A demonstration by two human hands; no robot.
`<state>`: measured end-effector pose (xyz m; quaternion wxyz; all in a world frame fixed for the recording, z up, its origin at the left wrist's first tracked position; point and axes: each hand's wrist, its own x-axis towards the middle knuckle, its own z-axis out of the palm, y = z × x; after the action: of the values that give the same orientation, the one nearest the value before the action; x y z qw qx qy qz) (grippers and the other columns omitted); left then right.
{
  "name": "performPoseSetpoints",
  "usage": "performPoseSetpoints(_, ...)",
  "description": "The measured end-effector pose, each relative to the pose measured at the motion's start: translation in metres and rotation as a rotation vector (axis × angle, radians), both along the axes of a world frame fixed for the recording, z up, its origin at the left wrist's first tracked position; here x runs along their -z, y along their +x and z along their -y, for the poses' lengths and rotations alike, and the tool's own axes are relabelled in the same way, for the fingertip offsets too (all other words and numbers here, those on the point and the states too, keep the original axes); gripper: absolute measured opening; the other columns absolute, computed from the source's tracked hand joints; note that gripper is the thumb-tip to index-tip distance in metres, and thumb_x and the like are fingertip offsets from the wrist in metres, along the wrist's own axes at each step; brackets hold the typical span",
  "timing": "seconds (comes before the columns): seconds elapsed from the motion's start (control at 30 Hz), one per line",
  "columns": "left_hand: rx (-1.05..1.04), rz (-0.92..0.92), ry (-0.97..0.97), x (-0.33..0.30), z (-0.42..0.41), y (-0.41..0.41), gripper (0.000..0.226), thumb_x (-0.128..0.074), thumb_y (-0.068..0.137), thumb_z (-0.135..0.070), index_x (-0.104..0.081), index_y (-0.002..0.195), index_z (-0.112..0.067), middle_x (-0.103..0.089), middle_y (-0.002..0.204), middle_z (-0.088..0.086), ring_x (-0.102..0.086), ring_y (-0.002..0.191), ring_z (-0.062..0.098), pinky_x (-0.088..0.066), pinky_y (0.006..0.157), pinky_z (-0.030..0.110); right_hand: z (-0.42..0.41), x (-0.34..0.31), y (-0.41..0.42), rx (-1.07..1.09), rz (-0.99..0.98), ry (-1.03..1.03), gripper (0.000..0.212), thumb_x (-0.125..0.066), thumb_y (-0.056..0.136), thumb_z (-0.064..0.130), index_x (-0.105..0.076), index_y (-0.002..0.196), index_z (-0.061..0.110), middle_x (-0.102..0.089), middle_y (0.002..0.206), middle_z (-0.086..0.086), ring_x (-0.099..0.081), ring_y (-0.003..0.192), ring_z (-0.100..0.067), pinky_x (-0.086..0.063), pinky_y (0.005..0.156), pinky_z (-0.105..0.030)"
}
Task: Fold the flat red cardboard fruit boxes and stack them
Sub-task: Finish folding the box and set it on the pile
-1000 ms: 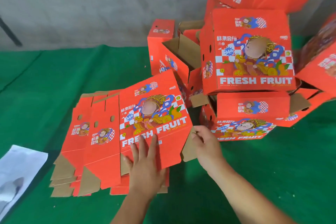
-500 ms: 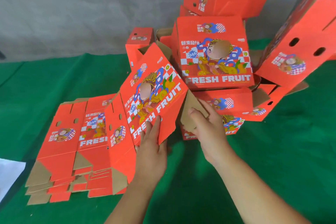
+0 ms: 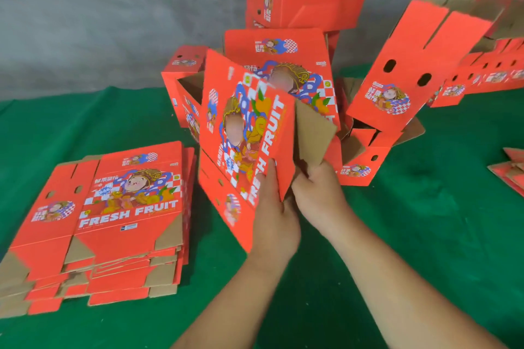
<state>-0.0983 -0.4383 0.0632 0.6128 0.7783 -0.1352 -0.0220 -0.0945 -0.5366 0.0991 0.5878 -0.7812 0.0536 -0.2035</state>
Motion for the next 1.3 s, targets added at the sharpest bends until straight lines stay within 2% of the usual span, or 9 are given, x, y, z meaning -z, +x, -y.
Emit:
performPoseSetpoints(0.13,0.009,0.026,-0.016,-0.015,0.037,-0.013,0.077,-0.041,0.095,-0.021,-0.011,0.166,-0.018,-0.032,0.144,-0.028,-0.043,0.127,-0.006,-0.022,0.098,-0.005,0.028,-0.015,0.014,0.091,-0.069,-0.376,0.017,-0.056,0.102,0.027,-0.070,0.100,0.016,-0.073,0.087,-0.006,-0.069,0.091,-0.037,-0.053,0.073,-0.043)
performPoseSetpoints(0.4,0.009,0.094,0.085,-0.030,0.042,-0.006,0.068,-0.040,0.100,0.002,-0.022,0.164,-0.014,-0.043,0.154,-0.002,-0.037,0.134,0.012,-0.023,0.108,0.010,0.065,-0.030,0.036,0.174,-0.092,-0.592,0.049,-0.062,0.100,0.039,-0.045,0.061,0.015,-0.050,0.057,-0.002,-0.058,0.068,-0.038,-0.027,0.054,-0.035)
performPoseSetpoints(0.5,-0.033,0.166,0.071,-0.034,0.016,-0.003,0.035,-0.045,0.100,-0.004,-0.060,0.129,-0.019,-0.066,0.105,-0.029,-0.059,0.098,0.005,-0.045,0.088,0.012,0.087,-0.034,0.048,0.112,-0.059,-0.543,0.048,-0.066,0.093,0.047,-0.050,0.060,0.016,-0.057,0.055,-0.002,-0.057,0.059,-0.029,-0.033,0.050,-0.035)
performPoseSetpoints(0.6,-0.132,0.183,0.064,-0.032,-0.013,0.000,0.015,-0.053,0.098,-0.019,-0.065,0.102,-0.028,-0.066,0.076,-0.025,-0.055,0.065,-0.004,-0.044,0.059,0.018,0.095,-0.027,0.055,0.037,-0.113,-0.378,0.040,-0.069,0.092,0.041,-0.059,0.065,0.012,-0.069,0.055,0.000,-0.068,0.054,-0.010,-0.046,0.056,-0.033)
performPoseSetpoints(0.9,-0.069,-0.141,0.299,0.016,0.012,-0.018,0.024,-0.041,0.110,-0.034,-0.054,0.099,-0.018,-0.068,0.095,0.014,-0.071,0.095,0.035,-0.053,0.086,0.051,0.069,-0.014,0.057,0.024,-0.088,-0.468,0.037,-0.064,0.098,0.034,-0.053,0.065,0.020,-0.056,0.058,0.004,-0.055,0.055,-0.011,-0.033,0.050,-0.031)
performPoseSetpoints(1.03,-0.185,-0.049,0.262,0.021,0.002,-0.009,0.034,-0.041,0.110,-0.038,-0.062,0.097,-0.014,-0.072,0.089,0.007,-0.068,0.091,0.032,-0.052,0.082,0.045,0.069,-0.009,0.048,-0.194,-0.206,-0.376,0.011,-0.066,0.097,0.028,-0.064,0.106,0.022,-0.069,0.082,0.014,-0.063,0.075,0.003,-0.042,0.061,-0.018)
performPoseSetpoints(1.1,-0.258,-0.001,0.211,0.025,-0.005,-0.009,0.036,-0.048,0.107,-0.042,-0.067,0.096,-0.013,-0.069,0.080,-0.002,-0.065,0.085,0.023,-0.050,0.074,0.038,0.072,0.001,0.041,-0.250,-0.224,-0.271,0.030,-0.067,0.097,0.012,-0.063,0.124,0.023,-0.068,0.102,0.016,-0.062,0.089,0.014,-0.047,0.073,-0.009)
performPoseSetpoints(1.2,-0.135,-0.060,0.222,0.030,-0.002,-0.015,0.043,-0.063,0.099,-0.048,-0.066,0.135,-0.025,-0.073,0.114,-0.013,-0.068,0.105,0.006,-0.053,0.094,0.031,0.075,0.010,0.030,-0.213,-0.152,-0.170,0.029,-0.064,0.093,-0.004,-0.069,0.111,0.018,-0.071,0.100,0.019,-0.064,0.087,0.016,-0.052,0.083,-0.010)
performPoseSetpoints(1.3,0.083,-0.095,0.343,0.047,0.007,-0.026,0.088,-0.068,0.094,-0.054,-0.027,0.163,-0.018,-0.034,0.164,-0.003,-0.030,0.151,0.011,-0.023,0.125,0.028,0.072,0.014,0.022,-0.127,-0.132,0.004,0.025,-0.069,0.093,0.004,-0.072,0.111,0.019,-0.078,0.095,0.010,-0.073,0.085,0.000,-0.055,0.067,-0.014)
